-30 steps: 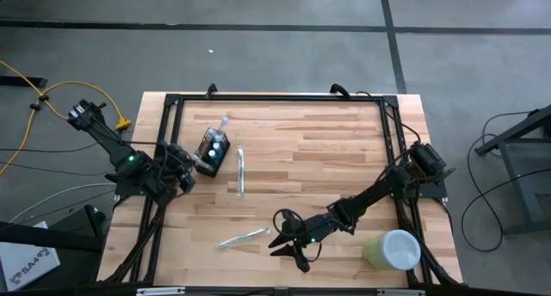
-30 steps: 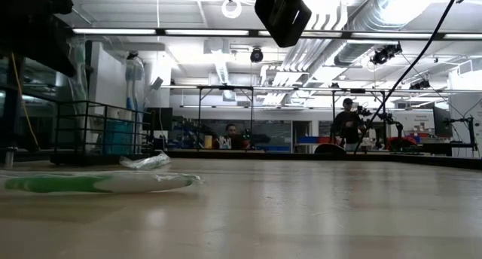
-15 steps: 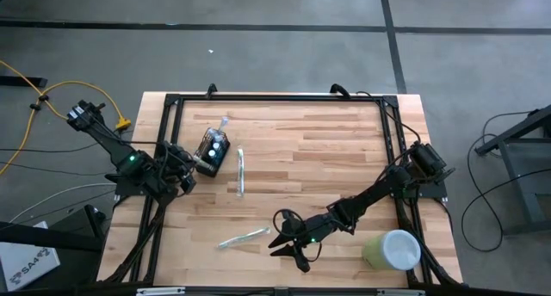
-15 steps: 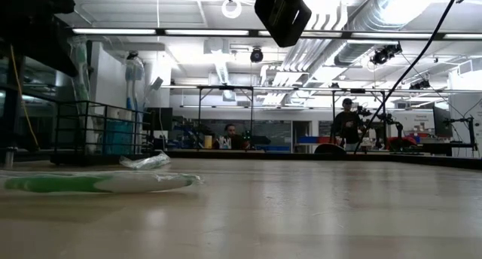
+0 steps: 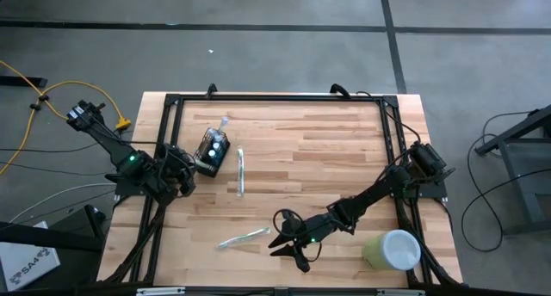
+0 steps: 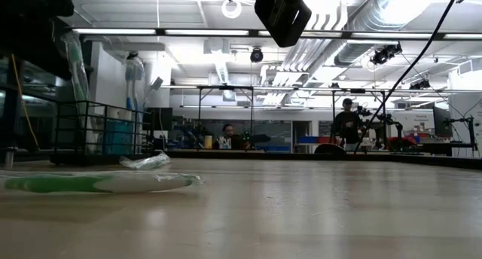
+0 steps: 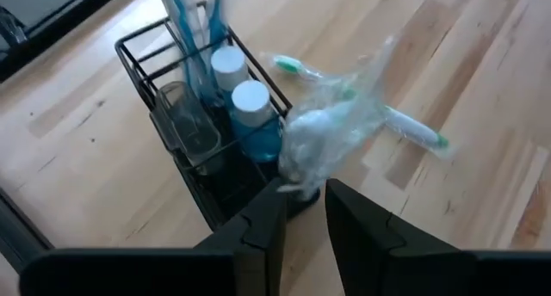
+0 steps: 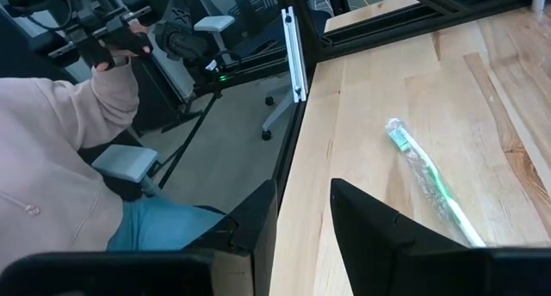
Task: Pick & Place toothbrushing station
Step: Put the middle green toothbrush into the black wire organizer, then put the bottom green toothbrush into the black wire organizer
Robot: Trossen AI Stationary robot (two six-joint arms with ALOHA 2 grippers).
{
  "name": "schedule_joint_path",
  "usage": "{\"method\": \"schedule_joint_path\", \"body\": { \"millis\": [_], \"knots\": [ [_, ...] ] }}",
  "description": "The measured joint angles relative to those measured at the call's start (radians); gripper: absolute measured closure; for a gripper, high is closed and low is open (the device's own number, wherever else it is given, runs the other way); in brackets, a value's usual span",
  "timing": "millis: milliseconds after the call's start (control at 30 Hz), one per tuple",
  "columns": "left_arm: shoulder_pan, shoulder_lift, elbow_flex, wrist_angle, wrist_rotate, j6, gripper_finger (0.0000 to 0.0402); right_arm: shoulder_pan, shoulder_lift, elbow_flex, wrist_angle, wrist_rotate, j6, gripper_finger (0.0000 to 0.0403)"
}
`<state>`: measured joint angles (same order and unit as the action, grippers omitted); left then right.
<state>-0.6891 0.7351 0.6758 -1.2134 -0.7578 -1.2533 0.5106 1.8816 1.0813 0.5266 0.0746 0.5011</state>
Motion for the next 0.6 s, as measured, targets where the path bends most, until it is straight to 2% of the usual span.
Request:
{"method": "schedule_joint_path", "body": {
  "millis": [267, 600],
  "knots": [
    [-0.001, 0.0, 0.0, 0.002, 0.015, 0.008, 0.032, 0.0, 0.0, 0.0, 0.0, 0.001, 0.0, 0.03],
    [-0.001, 0.0, 0.003, 0.005, 0.124, 0.032, 0.032, 0.0, 0.0, 0.0, 0.0, 0.001, -0.001, 0.03]
  ]
}}
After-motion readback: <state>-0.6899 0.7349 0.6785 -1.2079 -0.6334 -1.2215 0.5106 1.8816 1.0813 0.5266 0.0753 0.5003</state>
